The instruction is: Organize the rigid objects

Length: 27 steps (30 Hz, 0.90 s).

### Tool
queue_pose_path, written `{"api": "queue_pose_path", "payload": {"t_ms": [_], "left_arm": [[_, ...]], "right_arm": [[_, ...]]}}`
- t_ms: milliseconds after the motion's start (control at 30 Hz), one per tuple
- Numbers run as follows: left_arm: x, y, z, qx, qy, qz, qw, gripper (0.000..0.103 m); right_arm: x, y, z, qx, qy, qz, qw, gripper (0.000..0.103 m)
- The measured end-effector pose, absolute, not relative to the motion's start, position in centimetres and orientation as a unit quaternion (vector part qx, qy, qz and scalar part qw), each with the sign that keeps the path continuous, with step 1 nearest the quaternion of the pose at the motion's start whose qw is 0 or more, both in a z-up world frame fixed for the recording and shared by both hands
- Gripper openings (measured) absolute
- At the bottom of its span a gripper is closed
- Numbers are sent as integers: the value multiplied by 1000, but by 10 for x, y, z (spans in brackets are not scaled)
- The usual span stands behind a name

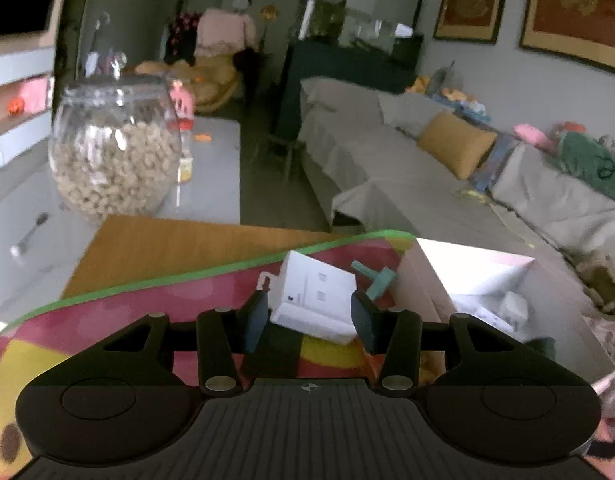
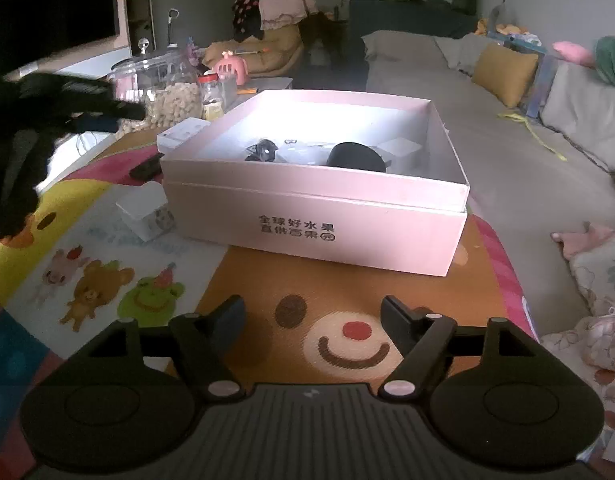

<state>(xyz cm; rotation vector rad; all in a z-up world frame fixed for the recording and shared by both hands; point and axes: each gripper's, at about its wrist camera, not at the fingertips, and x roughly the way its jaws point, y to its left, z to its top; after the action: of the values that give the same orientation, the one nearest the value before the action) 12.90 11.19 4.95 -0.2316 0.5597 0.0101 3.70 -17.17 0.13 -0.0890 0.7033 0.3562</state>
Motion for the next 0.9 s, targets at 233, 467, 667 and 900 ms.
{"api": "queue_pose_path", "payload": {"t_ms": [233, 467, 667, 900], "left_arm": [[192, 119, 54, -126, 267, 33, 955, 50], [264, 109, 26, -39, 379, -9, 925, 33], [216, 121, 14, -26, 375, -50, 925, 25], [109, 121, 15, 8, 336, -65, 940, 22]], "right_arm": [[40, -169, -1, -47, 348, 177, 919, 81], [40, -168, -1, -48, 349, 181, 918, 84], [43, -165, -1, -52, 353, 189, 915, 84], [45, -118, 22, -69, 335, 279, 897, 84]]}}
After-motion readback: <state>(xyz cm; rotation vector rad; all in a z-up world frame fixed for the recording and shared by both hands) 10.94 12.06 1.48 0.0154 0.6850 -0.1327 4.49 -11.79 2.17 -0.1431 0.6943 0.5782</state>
